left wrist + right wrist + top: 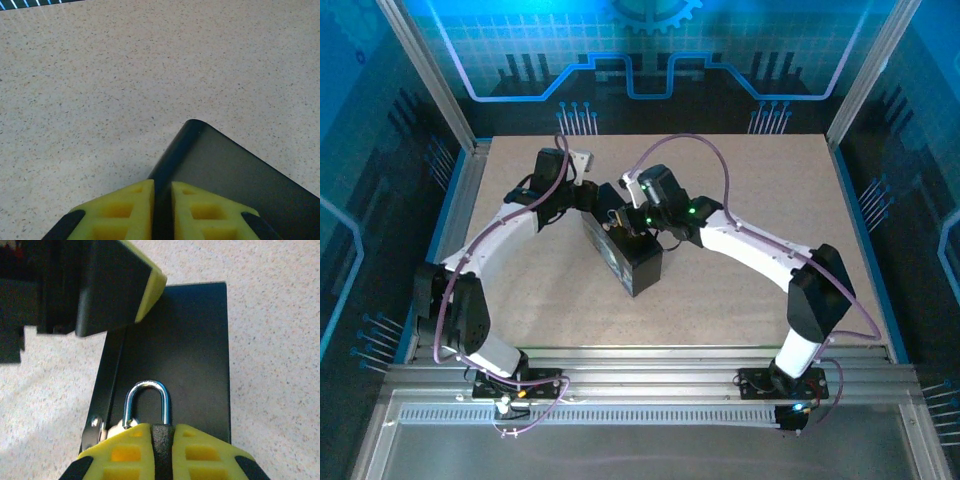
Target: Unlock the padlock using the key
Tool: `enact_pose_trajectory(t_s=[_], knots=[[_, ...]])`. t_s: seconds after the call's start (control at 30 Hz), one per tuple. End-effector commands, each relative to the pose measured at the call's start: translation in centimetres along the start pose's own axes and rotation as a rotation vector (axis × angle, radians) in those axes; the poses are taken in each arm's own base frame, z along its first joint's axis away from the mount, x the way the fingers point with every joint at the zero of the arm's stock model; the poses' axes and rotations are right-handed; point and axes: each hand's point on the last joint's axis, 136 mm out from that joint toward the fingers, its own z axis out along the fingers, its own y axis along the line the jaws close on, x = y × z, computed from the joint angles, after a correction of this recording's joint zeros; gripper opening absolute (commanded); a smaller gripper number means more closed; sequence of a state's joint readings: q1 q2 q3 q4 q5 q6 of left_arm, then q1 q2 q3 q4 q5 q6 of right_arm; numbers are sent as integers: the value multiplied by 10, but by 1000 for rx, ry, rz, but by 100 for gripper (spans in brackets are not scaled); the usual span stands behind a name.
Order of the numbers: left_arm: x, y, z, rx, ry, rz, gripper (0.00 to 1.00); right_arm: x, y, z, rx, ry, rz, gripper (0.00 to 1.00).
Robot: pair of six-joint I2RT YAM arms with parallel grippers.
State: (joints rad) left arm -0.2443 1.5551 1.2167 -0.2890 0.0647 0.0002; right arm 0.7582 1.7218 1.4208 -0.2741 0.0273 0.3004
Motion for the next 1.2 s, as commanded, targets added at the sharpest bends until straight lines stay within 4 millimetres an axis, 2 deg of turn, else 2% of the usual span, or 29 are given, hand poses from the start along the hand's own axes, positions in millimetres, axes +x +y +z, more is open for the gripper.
enact_pose_trajectory(t_s=[0.0,0.23,0.4,0.6,0.7,0.8,0.93,1.17], knots=[[30,-12,12,58,123,-16,17,-21,2,7,41,-72,42,0],[24,-12,12,60,113,-10,17,-23,-18,13,137,-97,69,0],[17,-13,11,61,99,-8,19,-34,-29,8,155,-153,109,0],[5,-16,8,74,75,-6,25,-47,-36,-9,156,-191,106,0],[-4,-17,5,78,55,-5,29,-51,-46,-22,171,-211,114,0],[-15,-17,0,80,28,-12,31,-49,-63,-34,203,-210,121,0],[-33,-14,-8,64,-13,-10,35,-36,-97,-51,262,-200,150,0],[-45,-6,-17,40,-59,-16,36,10,-168,-80,395,-161,263,0]])
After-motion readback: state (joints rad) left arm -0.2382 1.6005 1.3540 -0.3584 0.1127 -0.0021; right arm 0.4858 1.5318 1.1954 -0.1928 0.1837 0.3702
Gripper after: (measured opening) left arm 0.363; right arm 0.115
